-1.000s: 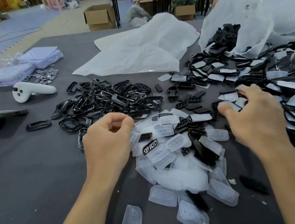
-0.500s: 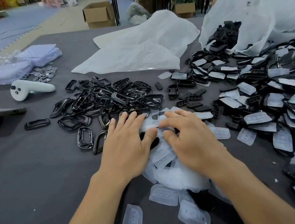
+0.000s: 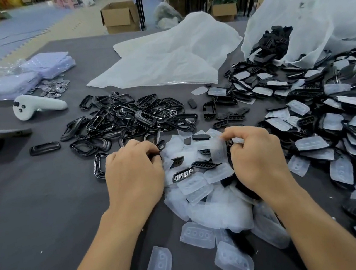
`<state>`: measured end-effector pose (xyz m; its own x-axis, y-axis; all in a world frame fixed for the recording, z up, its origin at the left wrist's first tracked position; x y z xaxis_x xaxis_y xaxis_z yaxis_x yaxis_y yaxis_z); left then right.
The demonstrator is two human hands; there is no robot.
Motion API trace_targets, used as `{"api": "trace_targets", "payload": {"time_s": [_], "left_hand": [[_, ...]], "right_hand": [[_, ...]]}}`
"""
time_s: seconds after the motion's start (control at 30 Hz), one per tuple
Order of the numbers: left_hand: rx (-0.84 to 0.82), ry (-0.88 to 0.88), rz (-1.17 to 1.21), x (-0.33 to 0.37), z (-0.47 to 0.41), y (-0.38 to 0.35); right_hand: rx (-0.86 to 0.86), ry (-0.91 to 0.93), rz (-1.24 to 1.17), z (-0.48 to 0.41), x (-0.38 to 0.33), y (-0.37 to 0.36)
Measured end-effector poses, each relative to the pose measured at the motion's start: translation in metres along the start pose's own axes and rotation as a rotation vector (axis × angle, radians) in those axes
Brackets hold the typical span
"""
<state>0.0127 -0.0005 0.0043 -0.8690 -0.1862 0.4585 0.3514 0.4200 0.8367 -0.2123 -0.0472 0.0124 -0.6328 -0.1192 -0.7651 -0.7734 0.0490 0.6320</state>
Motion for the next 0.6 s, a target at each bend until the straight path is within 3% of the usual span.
{"api": "trace_targets", "payload": {"time_s": [0.2, 0.27, 0.43, 0.5, 0.6], "left_hand": [[0.176, 0.102, 0.131, 0.005, 0.007, 0.015], [0.146, 0.108, 0.210, 0.009, 0.009, 0.017], [0.073, 0.211, 0.420, 0.005, 0.010, 0.012], [0.049, 0.244, 0.536, 0.003, 0.010, 0.009], [-0.019, 0.253, 0.749, 0.001, 0.008, 0.005]], "right_hand": [[0.117, 0.067, 0.037, 0.006, -0.007, 0.007], [0.046, 0.132, 0.032, 0.011, -0.015, 0.002], [-0.196, 0.231, 0.289, 0.020, -0.023, -0.021], [-0.159, 0.219, 0.257, 0.019, -0.023, -0.022], [-0.057, 0.174, 0.013, 0.017, -0.021, -0.015]]}}
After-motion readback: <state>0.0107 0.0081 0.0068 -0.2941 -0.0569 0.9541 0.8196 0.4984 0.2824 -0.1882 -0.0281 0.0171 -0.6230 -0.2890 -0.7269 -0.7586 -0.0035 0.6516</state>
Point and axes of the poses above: each hand's wrist, its own z-axis away from the middle knuckle, its own y-axis out of the back of the hand, x = y × z, the point moved 4 cm from there along -z, towards the middle knuckle, and after that the axes turned 3 degrees about -x, right-handed, at the moved point
